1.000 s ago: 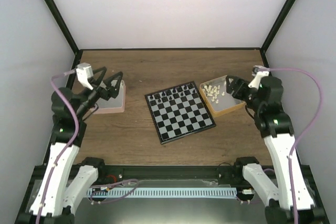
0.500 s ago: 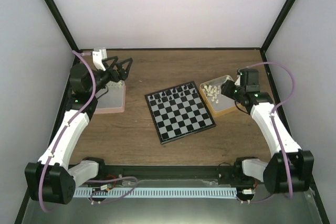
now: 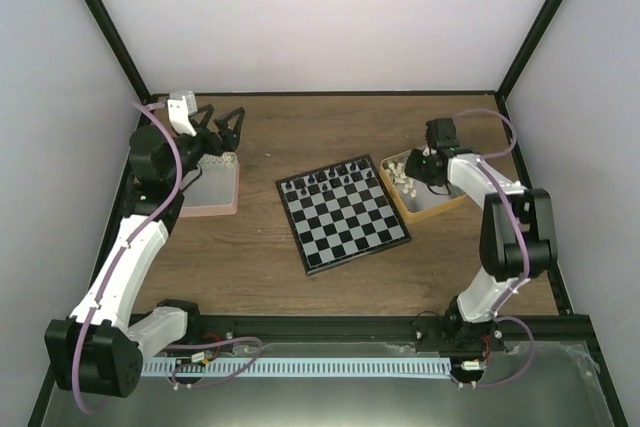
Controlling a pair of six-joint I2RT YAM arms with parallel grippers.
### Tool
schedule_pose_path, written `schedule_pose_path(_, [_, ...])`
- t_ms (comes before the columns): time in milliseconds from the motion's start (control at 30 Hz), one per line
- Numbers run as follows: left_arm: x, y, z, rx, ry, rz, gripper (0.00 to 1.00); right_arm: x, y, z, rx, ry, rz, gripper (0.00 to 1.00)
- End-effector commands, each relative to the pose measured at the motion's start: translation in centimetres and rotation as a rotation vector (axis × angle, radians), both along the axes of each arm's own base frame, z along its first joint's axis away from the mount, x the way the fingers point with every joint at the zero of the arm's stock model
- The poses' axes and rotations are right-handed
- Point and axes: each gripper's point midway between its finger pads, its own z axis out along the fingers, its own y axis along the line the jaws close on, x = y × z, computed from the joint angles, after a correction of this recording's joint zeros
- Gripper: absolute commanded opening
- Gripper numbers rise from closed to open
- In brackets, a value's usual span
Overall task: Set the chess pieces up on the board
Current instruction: Pick up the chess piece from the storage box.
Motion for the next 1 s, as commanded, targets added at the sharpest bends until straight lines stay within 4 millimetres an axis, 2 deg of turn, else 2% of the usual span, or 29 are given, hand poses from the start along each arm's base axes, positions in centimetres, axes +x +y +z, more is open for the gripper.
schedule_pose_path(0, [-0.3, 0.4, 0.3, 0.009, -0.024, 0.016, 1.0, 3.5, 1.0, 1.6, -0.046, -0.062, 0.014, 0.3])
schedule_pose_path(133, [-0.3, 0.5, 0.2, 0.015, -0.022, 0.027, 1.0, 4.5, 1.5, 0.2, -0.061, -0.033, 0.023, 0.25])
schedule_pose_path(367, [-0.4, 0.7, 0.1, 0.019, -0.021, 0.038, 1.0, 4.8, 1.4, -1.8, -0.106, 0.011, 0.012, 0.22])
schedule_pose_path(600, [-0.4, 0.8, 0.1, 0.015, -0.021, 0.044, 1.0, 5.1, 1.3, -3.1, -0.121, 0.037, 0.01, 0.14])
schedule_pose_path(800, [-0.5, 1.0, 0.1, 0.015, -0.022, 0.054, 1.0, 5.4, 1.0, -2.4, -0.148, 0.015, 0.001, 0.04])
schedule_pose_path(967, [-0.4, 1.1, 0.0, 0.013, -0.02, 0.06, 1.0, 5.0, 1.6, 0.7, -0.15, -0.057, 0.016, 0.03])
